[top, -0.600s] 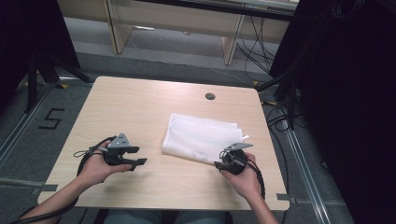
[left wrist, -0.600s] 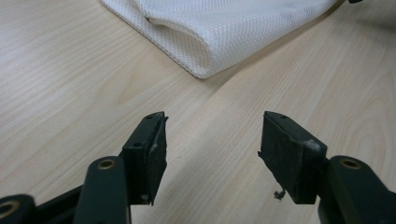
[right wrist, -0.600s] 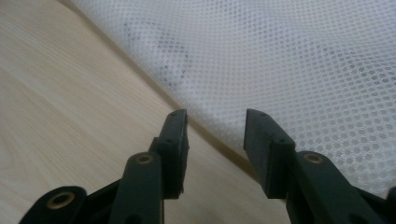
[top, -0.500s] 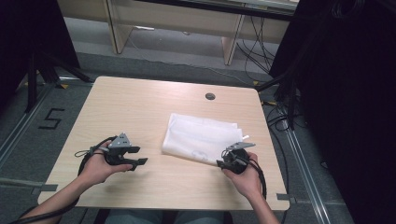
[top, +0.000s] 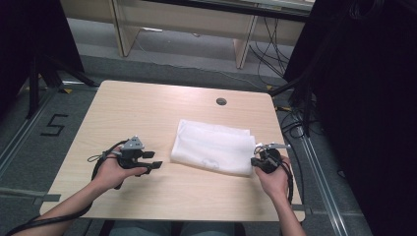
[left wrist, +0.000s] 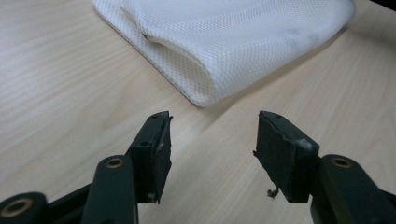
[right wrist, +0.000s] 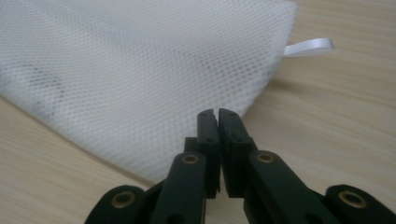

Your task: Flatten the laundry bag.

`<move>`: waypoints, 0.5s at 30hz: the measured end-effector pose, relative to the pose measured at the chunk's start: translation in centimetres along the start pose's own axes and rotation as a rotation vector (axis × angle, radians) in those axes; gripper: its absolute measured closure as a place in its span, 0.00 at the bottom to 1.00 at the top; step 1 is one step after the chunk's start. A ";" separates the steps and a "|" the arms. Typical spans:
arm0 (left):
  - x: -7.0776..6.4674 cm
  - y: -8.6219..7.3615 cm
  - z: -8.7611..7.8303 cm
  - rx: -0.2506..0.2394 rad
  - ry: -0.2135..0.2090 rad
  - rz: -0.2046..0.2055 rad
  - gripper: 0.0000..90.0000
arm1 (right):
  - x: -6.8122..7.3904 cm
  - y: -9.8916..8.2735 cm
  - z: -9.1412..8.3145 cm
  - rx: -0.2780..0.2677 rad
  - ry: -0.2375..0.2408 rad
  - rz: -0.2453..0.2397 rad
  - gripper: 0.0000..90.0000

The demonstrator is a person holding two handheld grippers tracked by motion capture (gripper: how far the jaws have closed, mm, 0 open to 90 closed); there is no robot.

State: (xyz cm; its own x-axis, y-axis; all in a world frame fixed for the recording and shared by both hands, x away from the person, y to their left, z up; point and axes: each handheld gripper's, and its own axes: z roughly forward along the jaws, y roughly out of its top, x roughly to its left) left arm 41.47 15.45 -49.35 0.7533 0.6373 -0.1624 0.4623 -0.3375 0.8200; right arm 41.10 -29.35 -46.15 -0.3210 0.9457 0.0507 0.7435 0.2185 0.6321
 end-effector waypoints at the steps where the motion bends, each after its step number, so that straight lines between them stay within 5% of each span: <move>1: -0.1 0.1 0.1 -0.001 0.000 -0.004 0.51 | -0.2 0.1 -0.1 0.017 -0.008 -0.010 1.00; 8: 0.2 0.6 0.0 0.016 -0.002 -0.048 0.61 | -1.2 0.8 0.8 0.001 -0.036 0.000 0.98; 11: 0.4 1.5 0.7 -0.009 -0.003 -0.067 0.57 | -1.1 1.1 1.2 -0.018 -0.029 0.022 0.78; 13: 0.5 2.1 1.2 -0.011 0.002 -0.068 0.53 | -0.6 1.4 1.3 -0.025 -0.005 0.103 0.69; 14: 0.6 2.3 1.5 -0.009 0.001 -0.069 0.52 | -0.8 1.3 1.5 -0.018 -0.007 0.050 0.66; 15: 0.6 2.3 1.5 -0.009 0.001 -0.069 0.51 | -0.8 1.3 1.5 -0.018 -0.007 0.050 0.66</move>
State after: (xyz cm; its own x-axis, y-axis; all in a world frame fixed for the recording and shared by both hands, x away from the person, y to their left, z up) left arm 43.68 13.97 -48.40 0.7194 0.6596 -0.2177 0.5084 -0.2866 0.8120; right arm 43.17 -29.43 -46.56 -0.2801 0.9569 0.0773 0.7475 0.1669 0.6429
